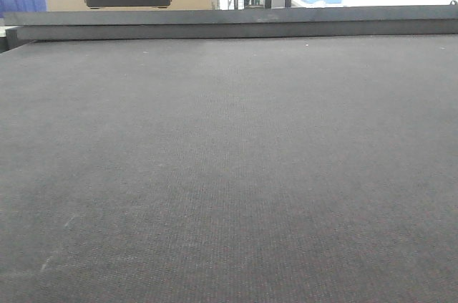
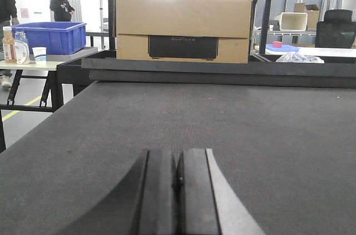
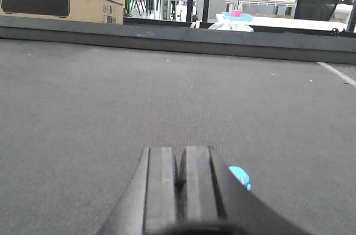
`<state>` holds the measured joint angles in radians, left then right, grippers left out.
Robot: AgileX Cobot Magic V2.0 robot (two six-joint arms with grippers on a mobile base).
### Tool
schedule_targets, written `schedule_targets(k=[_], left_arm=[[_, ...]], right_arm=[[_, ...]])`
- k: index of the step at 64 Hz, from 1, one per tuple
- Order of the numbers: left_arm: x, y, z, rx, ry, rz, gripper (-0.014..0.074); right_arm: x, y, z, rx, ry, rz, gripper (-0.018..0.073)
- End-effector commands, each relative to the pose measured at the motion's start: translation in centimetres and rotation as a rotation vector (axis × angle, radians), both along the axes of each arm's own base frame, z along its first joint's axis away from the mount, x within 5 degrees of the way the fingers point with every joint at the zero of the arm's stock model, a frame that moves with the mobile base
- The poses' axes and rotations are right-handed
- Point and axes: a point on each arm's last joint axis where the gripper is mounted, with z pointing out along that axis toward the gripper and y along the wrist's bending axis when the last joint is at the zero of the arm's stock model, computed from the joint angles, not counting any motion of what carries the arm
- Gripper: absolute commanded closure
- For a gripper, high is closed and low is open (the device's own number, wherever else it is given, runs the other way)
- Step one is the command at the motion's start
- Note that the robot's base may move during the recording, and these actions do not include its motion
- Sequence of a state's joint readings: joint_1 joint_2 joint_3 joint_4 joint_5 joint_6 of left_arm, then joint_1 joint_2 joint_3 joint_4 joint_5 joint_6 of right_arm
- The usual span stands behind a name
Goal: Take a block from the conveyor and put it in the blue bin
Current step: 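Lower the right gripper toward the light-blue block on the belt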
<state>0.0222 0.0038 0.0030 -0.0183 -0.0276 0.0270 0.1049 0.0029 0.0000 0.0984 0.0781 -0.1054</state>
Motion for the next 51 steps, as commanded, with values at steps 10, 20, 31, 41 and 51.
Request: schedule_targets(k=[10,20,31,41,51], left_arm=[[-0.1,0.0,0.5,-0.036,-0.052,0.001,0.0707],[-0.6,0.1,2.8,-0.046,-0.149,0.000,0.0707],[-2.9,-0.1,9.9,-0.012,-0.200,-0.004,0.0663],[-3.0,-0.2,15.4,-0.011,-0.093,-0.021,0.0469],[-0.5,-0.2,18.8,0.012,0.088,-0.028,0.0244]], right_arm=[[-0.1,-0.2,1.5,0.017,-0.171,-0.021,0.0712],[-0.9,-0.3,4.8,0.037,-0.258,-0.019,0.0712],[-3.9,-0.3,12.7,0.035,-0.296,0.008,0.0712],[-3.3,0.0,18.3,0.011,-0.139,0.031,0.0645],[0.1,0.4,21.4,-0.005,-0.009,0.040,0.0371]])
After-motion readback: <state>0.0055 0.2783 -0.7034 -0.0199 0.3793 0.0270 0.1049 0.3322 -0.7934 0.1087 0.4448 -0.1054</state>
